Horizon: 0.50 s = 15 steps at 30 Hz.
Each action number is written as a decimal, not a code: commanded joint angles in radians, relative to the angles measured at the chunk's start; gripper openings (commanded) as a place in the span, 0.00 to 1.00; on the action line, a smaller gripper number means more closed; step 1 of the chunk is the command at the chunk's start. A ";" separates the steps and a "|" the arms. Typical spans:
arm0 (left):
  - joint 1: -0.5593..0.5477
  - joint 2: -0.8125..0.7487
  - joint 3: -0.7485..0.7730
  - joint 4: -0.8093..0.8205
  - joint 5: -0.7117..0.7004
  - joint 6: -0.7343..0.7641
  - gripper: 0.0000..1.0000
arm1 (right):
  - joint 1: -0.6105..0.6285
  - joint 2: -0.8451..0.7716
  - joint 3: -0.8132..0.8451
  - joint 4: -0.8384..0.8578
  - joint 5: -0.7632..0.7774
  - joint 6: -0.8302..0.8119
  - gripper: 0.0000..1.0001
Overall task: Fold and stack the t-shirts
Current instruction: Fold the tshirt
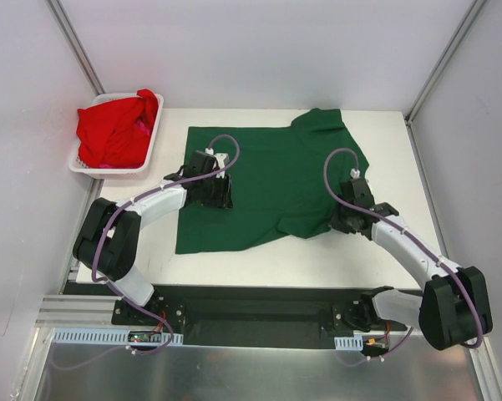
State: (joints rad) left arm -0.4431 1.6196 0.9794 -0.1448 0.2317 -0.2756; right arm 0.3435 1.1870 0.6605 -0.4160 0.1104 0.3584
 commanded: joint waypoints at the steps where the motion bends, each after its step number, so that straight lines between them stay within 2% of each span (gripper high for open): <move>1: 0.009 -0.009 0.028 0.008 0.020 0.015 0.41 | -0.001 -0.023 0.163 -0.043 -0.038 -0.052 0.01; 5: 0.007 -0.010 0.030 0.008 0.018 0.015 0.41 | -0.003 0.025 0.230 -0.041 -0.035 -0.076 0.01; 15: 0.009 -0.012 0.030 0.008 0.015 0.024 0.41 | -0.003 0.281 0.324 0.052 -0.045 -0.145 0.01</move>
State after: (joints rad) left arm -0.4431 1.6196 0.9794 -0.1444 0.2317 -0.2741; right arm 0.3435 1.4162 0.9241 -0.4080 0.0723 0.2565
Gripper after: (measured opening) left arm 0.413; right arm 0.022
